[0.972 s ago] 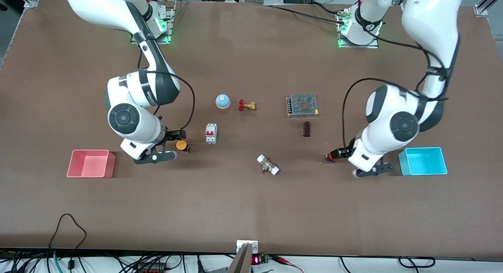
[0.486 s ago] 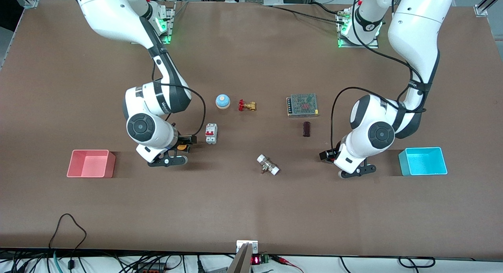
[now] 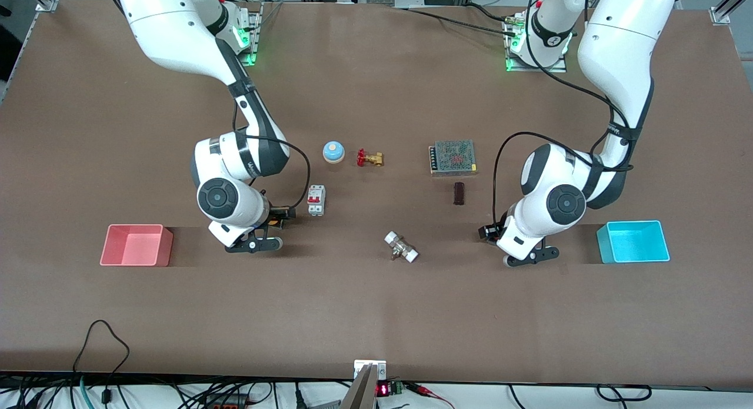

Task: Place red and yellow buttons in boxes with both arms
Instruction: 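Close the right gripper on the yellow button while the left gripper grasps the red, then carry the yellow button to the pink box while the left gripper carries red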

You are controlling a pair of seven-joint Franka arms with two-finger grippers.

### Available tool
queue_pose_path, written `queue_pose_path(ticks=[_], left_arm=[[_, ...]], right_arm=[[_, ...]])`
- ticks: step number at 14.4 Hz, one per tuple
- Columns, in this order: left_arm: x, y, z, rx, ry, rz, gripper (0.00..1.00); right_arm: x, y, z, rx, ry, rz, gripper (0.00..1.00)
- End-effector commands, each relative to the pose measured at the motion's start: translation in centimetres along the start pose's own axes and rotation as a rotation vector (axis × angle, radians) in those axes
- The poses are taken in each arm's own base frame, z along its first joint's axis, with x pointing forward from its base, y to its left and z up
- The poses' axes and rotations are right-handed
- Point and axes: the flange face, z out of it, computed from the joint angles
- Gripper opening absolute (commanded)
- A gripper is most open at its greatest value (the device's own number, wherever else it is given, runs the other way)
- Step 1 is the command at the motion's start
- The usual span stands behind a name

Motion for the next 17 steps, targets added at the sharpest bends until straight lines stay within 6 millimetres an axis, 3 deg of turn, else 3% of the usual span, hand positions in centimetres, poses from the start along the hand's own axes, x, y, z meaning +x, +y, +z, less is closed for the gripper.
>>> queue_pose_path(ticks=[1, 5, 8, 13, 17], left_arm=[[0.2, 0.2, -0.3, 0.003, 0.017, -0.008, 0.54], [0.4, 0.0, -0.8, 0.0, 0.024, -0.012, 0.33], [1.0, -1.0, -2.7, -0.001, 0.04, -0.019, 0.26], [4.0, -8.3, -9.4, -0.004, 0.057, -0.009, 0.23], [5.8, -14.9, -12.5, -0.006, 0.072, 0.036, 0.23]], right_arm=[[0.3, -0.3, 0.2, 0.008, 0.001, 0.019, 1.0], [0.5, 0.0, 0.9, 0.012, -0.006, 0.029, 1.0], [0.6, -0.2, 1.3, 0.012, 0.001, 0.028, 0.8], [0.7, 0.2, 1.3, 0.016, 0.0, 0.035, 0.42], [0.8, 0.4, 0.6, 0.016, 0.011, 0.03, 0.27]])
